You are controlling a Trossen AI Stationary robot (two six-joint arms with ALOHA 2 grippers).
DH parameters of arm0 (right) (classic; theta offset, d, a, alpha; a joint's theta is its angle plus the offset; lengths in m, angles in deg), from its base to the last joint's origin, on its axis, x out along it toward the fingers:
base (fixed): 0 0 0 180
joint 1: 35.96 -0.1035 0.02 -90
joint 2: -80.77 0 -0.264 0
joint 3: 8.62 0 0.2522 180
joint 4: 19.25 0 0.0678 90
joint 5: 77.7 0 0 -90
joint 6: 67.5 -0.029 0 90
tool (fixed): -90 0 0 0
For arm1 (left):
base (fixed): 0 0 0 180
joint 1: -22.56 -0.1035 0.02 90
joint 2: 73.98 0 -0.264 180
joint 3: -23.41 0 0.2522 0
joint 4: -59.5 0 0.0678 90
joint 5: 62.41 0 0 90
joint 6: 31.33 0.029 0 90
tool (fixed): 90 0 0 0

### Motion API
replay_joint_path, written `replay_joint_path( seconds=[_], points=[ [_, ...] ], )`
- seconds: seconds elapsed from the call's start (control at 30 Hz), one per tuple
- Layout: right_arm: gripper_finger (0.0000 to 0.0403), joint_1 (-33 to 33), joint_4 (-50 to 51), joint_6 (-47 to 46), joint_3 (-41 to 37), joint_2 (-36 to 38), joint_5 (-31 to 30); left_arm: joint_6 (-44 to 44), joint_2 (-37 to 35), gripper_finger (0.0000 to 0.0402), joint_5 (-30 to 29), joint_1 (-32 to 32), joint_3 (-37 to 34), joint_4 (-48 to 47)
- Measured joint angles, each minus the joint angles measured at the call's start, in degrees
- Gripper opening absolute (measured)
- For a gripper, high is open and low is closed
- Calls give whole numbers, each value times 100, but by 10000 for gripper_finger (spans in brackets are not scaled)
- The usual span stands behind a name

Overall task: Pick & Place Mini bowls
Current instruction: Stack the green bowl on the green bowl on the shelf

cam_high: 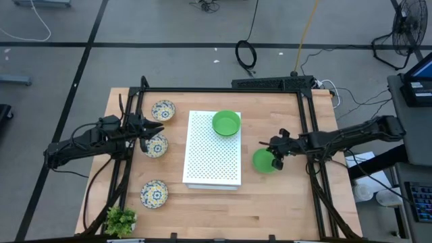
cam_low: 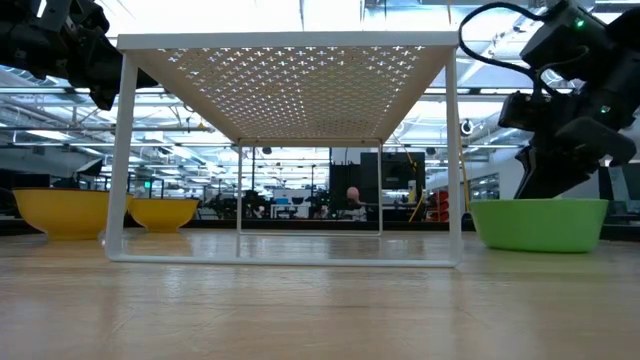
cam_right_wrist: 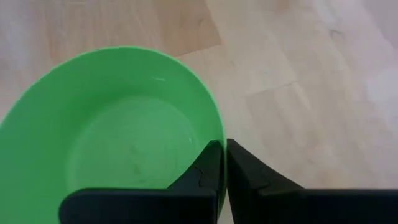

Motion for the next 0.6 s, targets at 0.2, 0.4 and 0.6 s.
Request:
replay_joint_path(
  seconds=[0.2, 0.4, 0.6],
  points=[
    [3, 0, -8, 56, 0, 572, -33, -2, 0, 88, 0, -1, 0, -1],
    [3, 0, -139, 148, 0, 991, -179, 0, 2, 88, 0, 0, 0, -1],
    [3, 0, -203, 207, 0, 1251, -157, -2, 2, 88, 0, -1, 0, -2]
  ],
)
